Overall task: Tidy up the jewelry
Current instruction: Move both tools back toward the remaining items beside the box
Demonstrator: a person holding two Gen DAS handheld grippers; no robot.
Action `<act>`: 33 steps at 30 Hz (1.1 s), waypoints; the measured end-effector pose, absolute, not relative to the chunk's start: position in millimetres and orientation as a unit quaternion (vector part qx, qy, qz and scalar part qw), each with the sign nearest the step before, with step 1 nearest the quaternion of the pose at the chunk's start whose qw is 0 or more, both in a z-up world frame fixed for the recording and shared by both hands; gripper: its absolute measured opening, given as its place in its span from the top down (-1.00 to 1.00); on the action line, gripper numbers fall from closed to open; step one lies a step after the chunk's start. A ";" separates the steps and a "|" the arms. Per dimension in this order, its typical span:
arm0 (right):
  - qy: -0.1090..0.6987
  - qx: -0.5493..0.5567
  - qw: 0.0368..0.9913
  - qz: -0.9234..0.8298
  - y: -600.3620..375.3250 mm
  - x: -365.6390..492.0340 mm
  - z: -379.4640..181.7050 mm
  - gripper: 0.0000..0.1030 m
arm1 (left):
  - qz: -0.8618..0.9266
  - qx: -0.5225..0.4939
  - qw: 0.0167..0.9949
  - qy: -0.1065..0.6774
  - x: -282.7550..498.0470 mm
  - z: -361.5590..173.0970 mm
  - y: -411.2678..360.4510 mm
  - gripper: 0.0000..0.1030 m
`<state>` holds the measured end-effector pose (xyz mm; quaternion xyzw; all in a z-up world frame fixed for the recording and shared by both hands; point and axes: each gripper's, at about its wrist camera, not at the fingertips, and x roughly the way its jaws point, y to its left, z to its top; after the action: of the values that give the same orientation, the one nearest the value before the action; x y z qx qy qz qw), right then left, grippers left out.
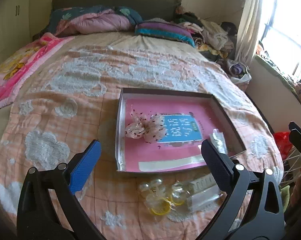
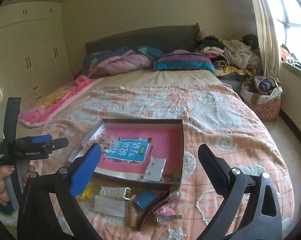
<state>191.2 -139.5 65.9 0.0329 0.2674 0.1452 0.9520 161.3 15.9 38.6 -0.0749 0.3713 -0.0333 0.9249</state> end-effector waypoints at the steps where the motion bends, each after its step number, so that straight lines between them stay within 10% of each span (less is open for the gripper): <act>1: 0.262 0.035 0.954 0.144 -142.7 186.2 69.7 -0.88 | -0.034 -0.074 0.926 0.368 157.4 41.6 14.8 -0.81; 33: 0.252 0.019 0.956 0.150 -172.7 111.1 70.7 -0.91 | -0.109 -0.067 0.908 0.399 92.4 23.3 -45.1 -0.81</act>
<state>111.1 -172.7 70.7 0.0187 0.2520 0.1497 0.9559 92.4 -45.1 23.3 -0.0668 0.3989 -0.1093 0.9080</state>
